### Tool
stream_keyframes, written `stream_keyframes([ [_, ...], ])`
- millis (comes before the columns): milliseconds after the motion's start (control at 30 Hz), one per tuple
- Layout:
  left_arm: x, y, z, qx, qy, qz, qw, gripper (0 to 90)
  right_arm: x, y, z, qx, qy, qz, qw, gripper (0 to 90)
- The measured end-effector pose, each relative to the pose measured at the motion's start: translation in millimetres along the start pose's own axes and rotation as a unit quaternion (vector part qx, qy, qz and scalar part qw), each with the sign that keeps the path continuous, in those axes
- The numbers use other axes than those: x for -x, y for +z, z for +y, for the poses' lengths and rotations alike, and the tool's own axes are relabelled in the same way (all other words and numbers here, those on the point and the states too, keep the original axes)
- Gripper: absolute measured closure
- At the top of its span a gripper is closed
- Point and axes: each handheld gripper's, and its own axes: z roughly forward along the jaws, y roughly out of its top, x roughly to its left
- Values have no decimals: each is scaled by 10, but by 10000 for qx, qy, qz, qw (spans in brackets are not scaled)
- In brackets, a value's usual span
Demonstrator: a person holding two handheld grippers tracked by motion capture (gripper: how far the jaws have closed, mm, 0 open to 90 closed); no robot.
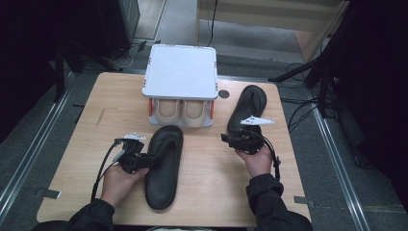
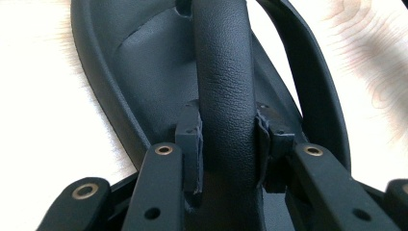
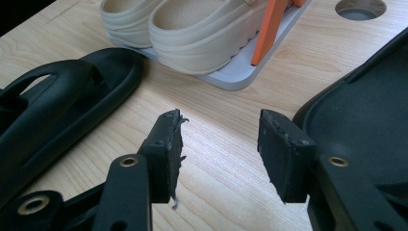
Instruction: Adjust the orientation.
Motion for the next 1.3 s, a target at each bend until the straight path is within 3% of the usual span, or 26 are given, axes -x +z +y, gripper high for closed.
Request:
stream_keyframes([
  [100,7,-9,10,-22,26,-15,10000,648,-4,-7,-8,-37,-33,-35,10000,516],
  [200,17,-22,25,-116,141,20,9998,558,-5,-14,-16,-42,-44,-47,10000,516],
  [267,13,-46,38,-96,78,-49,9999,521,-2,-19,-24,-22,-51,-57,10000,516],
  [467,-25,-191,105,-18,180,-108,9998,476,15,-44,-34,-5,-80,-115,9999,520],
  [600,-92,-289,143,-27,288,-79,9995,462,46,-75,-37,31,49,-88,9999,540],
  [733,-194,-383,179,89,207,-45,9997,455,103,-139,-37,68,29,-247,9997,593],
  [967,-373,-464,208,182,92,119,9997,444,211,-183,-45,69,187,-323,9993,768],
  [1100,-461,-490,223,198,60,166,9996,432,315,-206,-54,88,430,-397,9982,853],
  [1300,-555,-505,248,241,28,217,9995,429,462,-219,-56,97,590,-476,9971,900],
])
